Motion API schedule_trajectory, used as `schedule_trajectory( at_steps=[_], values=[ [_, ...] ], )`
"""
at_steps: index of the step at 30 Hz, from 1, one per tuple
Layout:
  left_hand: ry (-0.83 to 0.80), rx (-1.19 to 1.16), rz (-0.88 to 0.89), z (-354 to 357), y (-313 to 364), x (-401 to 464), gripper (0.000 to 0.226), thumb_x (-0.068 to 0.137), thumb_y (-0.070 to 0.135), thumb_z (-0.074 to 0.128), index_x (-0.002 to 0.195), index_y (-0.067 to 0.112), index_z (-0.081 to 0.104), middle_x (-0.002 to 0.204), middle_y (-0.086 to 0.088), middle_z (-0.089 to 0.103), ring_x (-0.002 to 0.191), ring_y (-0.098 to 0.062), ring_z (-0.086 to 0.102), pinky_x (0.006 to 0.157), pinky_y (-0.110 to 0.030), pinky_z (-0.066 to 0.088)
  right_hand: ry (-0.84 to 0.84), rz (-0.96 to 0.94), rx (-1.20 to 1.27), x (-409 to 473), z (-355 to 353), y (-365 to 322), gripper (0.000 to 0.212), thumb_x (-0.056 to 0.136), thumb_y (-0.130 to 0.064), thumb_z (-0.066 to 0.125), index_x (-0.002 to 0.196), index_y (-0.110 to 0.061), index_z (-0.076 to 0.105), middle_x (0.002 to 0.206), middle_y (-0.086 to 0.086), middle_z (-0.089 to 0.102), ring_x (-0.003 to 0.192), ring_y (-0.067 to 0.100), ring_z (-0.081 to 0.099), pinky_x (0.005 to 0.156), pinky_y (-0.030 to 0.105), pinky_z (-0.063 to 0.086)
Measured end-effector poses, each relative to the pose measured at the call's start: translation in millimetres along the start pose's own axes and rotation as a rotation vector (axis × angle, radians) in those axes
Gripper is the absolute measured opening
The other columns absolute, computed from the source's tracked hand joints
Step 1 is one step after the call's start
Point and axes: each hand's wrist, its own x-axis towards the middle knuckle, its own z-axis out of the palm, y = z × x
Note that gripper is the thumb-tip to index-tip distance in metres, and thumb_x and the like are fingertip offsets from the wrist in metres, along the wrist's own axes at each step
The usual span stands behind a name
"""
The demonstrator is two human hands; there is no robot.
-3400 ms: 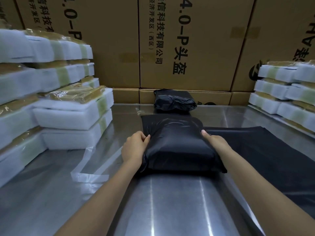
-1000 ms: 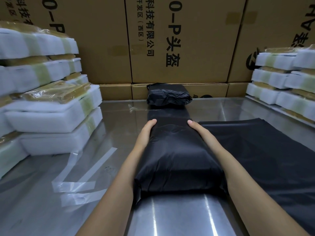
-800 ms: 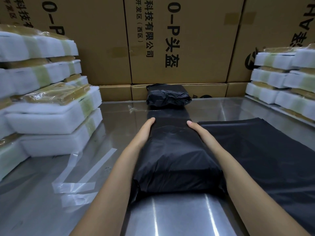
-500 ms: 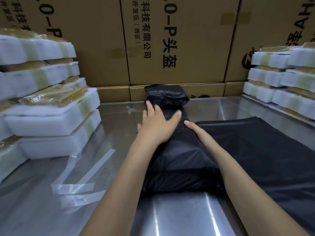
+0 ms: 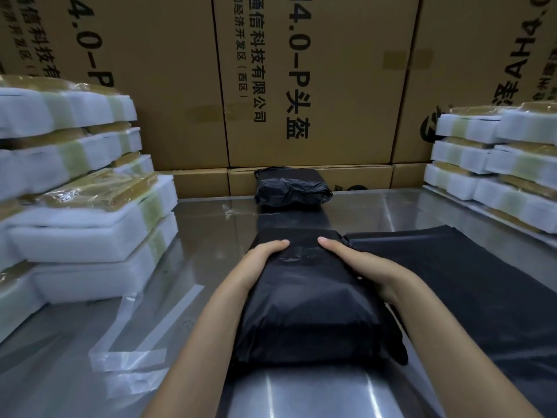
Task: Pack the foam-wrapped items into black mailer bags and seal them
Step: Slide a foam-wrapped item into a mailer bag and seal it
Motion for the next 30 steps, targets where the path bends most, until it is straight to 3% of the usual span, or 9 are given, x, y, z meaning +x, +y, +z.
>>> schedule_trajectory(
  at_steps=[3, 7, 12, 14, 16, 19, 22, 26, 30],
  values=[
    [0.046, -0.117, 0.038, 2.7, -0.6, 1.1, 0.036, 0.082, 0.026, 0.063, 0.112, 0.006, 0.069, 0.113, -0.016, 0.068, 0.106, -0.032, 0.063, 0.099, -0.037, 0.045, -0.123, -0.031, 0.082, -1.2, -7.0, -3.5, 0.098, 0.04, -0.066, 0.086, 0.124, -0.022, 0.063, 0.109, 0.004, 0.072, 0.098, 0.024, 0.07, 0.094, 0.037, 0.052],
    [0.067, -0.41, 0.152, 5.9, 2.2, 14.6, 0.032, 0.091, 0.029, 0.051, 0.103, 0.009, 0.072, 0.103, -0.011, 0.072, 0.094, -0.025, 0.068, 0.076, -0.026, 0.055, -0.033, -0.082, 0.062, 7.7, -10.9, -24.6, 0.123, 0.041, -0.059, 0.086, 0.146, -0.025, 0.032, 0.124, 0.007, 0.06, 0.104, 0.028, 0.065, 0.088, 0.039, 0.053],
    [0.324, -0.615, 0.115, -0.7, -7.7, 46.7, 0.053, 0.1, 0.042, 0.036, 0.134, 0.004, 0.049, 0.128, -0.015, 0.057, 0.119, -0.03, 0.053, 0.1, -0.037, 0.043, 0.114, -0.214, 0.031, 14.4, -12.0, -78.3, 0.112, 0.058, -0.044, 0.083, 0.149, -0.023, 0.022, 0.126, 0.009, 0.052, 0.093, 0.023, 0.061, 0.065, 0.031, 0.049],
    [0.439, -0.534, 0.194, -4.1, -14.5, 55.4, 0.041, 0.1, 0.04, 0.038, 0.13, 0.016, 0.05, 0.139, -0.009, 0.049, 0.127, -0.026, 0.047, 0.109, -0.042, 0.036, 0.207, -0.33, 0.042, 19.2, -14.9, -109.4, 0.112, 0.062, -0.037, 0.085, 0.149, -0.026, 0.017, 0.136, 0.01, 0.046, 0.094, 0.022, 0.058, 0.07, 0.031, 0.047],
    [0.518, -0.379, 0.289, -3.5, -21.7, 61.3, 0.02, 0.099, 0.038, 0.041, 0.115, 0.033, 0.052, 0.137, -0.001, 0.047, 0.124, -0.019, 0.046, 0.109, -0.043, 0.035, 0.326, -0.497, -0.001, 26.4, -20.5, -141.9, 0.12, 0.061, -0.035, 0.087, 0.15, -0.031, 0.007, 0.146, 0.01, 0.035, 0.11, 0.026, 0.05, 0.084, 0.035, 0.043],
    [0.53, -0.234, 0.38, 0.0, -27.2, 69.6, 0.011, 0.095, 0.031, 0.05, 0.102, 0.039, 0.055, 0.126, 0.003, 0.05, 0.118, -0.012, 0.048, 0.105, -0.037, 0.037, 0.561, -0.853, -0.216, 45.0, -25.2, -181.6, 0.125, 0.062, -0.038, 0.087, 0.15, -0.032, -0.001, 0.155, 0.0, 0.02, 0.138, 0.026, 0.031, 0.106, 0.042, 0.033],
    [0.461, -0.169, 0.425, 0.0, -30.5, 85.3, 0.016, 0.092, 0.023, 0.056, 0.103, 0.035, 0.057, 0.12, 0.006, 0.054, 0.113, -0.008, 0.05, 0.094, -0.029, 0.038, 0.862, -1.026, -0.561, 77.6, -22.0, -201.7, 0.121, 0.064, -0.037, 0.084, 0.151, -0.032, 0.001, 0.152, -0.002, 0.027, 0.138, 0.026, 0.029, 0.108, 0.051, 0.024],
    [0.404, -0.086, 0.466, 3.2, -27.4, 104.8, 0.017, 0.09, 0.015, 0.059, 0.1, 0.028, 0.061, 0.114, 0.006, 0.057, 0.102, 0.0, 0.054, 0.079, -0.017, 0.039, 1.05, -1.057, -1.012, 142.9, -16.9, -207.8, 0.112, 0.069, -0.008, 0.075, 0.152, -0.031, 0.005, 0.146, -0.001, 0.03, 0.135, 0.026, 0.026, 0.109, 0.044, 0.02],
    [0.374, -0.102, 0.467, 0.8, -23.0, 117.3, 0.014, 0.088, 0.014, 0.059, 0.094, 0.025, 0.064, 0.107, 0.004, 0.061, 0.094, 0.001, 0.058, 0.076, -0.015, 0.04, 1.027, -1.009, -1.267, 205.2, -7.3, -202.0, 0.11, 0.072, -0.004, 0.073, 0.152, -0.03, 0.003, 0.146, 0.0, 0.028, 0.135, 0.026, 0.024, 0.113, 0.045, 0.016]
  ],
)
